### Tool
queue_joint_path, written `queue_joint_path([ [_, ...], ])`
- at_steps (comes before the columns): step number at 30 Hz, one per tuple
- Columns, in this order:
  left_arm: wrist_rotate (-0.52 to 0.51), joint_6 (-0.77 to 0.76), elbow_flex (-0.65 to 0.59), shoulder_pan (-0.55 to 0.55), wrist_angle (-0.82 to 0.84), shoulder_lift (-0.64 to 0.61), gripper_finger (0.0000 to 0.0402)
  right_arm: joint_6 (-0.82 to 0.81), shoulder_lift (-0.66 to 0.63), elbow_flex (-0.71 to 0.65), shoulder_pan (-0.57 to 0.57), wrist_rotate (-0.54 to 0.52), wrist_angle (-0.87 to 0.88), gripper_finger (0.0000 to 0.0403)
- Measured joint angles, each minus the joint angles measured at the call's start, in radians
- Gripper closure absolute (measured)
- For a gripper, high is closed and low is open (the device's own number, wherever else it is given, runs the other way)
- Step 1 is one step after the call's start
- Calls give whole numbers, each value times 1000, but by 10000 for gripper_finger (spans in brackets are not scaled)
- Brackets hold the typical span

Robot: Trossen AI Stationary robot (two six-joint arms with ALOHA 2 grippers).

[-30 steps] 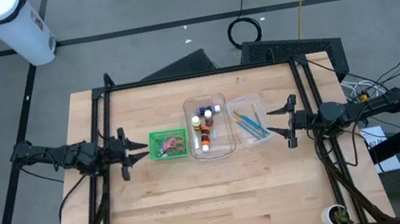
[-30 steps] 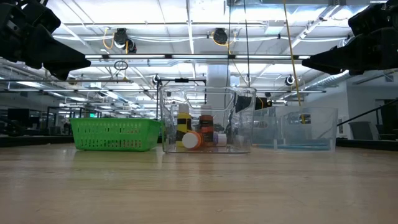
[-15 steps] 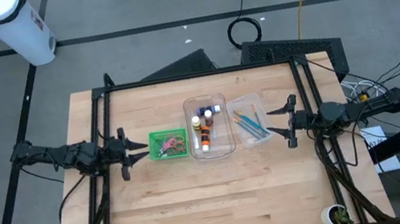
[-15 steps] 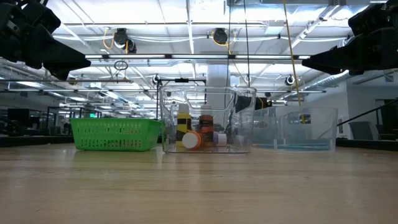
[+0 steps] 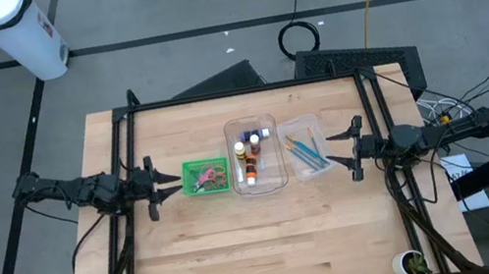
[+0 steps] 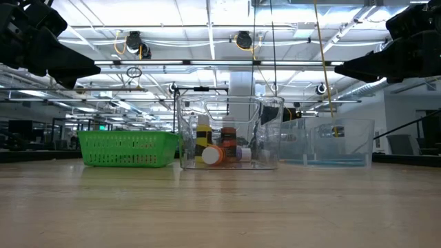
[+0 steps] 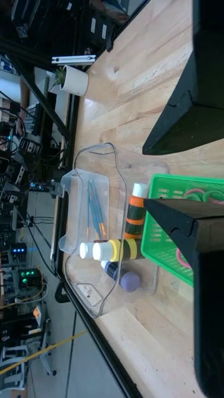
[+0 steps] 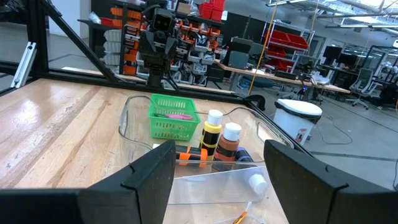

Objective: Pick & Place Paint Supplies
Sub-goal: Return to Home Position

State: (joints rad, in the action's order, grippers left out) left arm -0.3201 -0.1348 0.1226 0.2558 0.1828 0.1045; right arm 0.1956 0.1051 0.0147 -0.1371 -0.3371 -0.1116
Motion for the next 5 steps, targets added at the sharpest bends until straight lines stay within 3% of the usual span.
queue_joint_path([
  [5, 0, 0, 0, 0, 0, 0, 270, 0, 0, 0, 0, 0, 0, 165],
])
